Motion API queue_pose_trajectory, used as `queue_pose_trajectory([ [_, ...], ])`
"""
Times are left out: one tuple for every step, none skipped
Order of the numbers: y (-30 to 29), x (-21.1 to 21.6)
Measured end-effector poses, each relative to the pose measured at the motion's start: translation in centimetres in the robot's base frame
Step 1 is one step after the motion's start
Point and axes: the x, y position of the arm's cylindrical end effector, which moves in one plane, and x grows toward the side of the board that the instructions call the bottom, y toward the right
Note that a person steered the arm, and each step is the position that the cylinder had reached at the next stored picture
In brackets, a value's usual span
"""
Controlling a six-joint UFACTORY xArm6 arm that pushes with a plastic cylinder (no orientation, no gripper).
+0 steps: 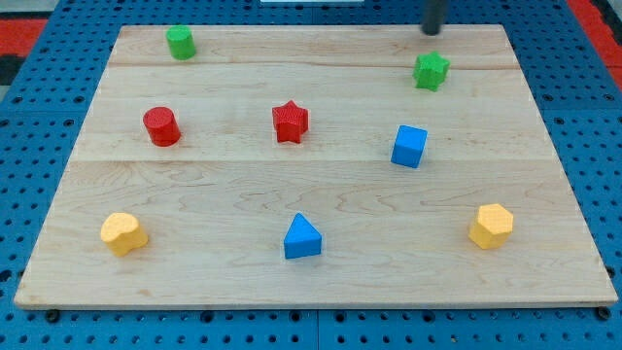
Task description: Move the green star vertically above to the blue cube
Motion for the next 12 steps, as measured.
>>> queue_pose_trajectory([
  [5.4, 5.3],
  [0.3, 8.5],
  [-2.8, 8.5],
  [-3.0, 7.2],
  [-3.0, 6.6],
  [-3.0, 6.7],
  [-3.0, 8.6],
  [-3.1, 8.7],
  [-2.3, 9.8],
  [-2.5, 9.8],
  [-6.0, 8.8],
  [-6.7, 8.6],
])
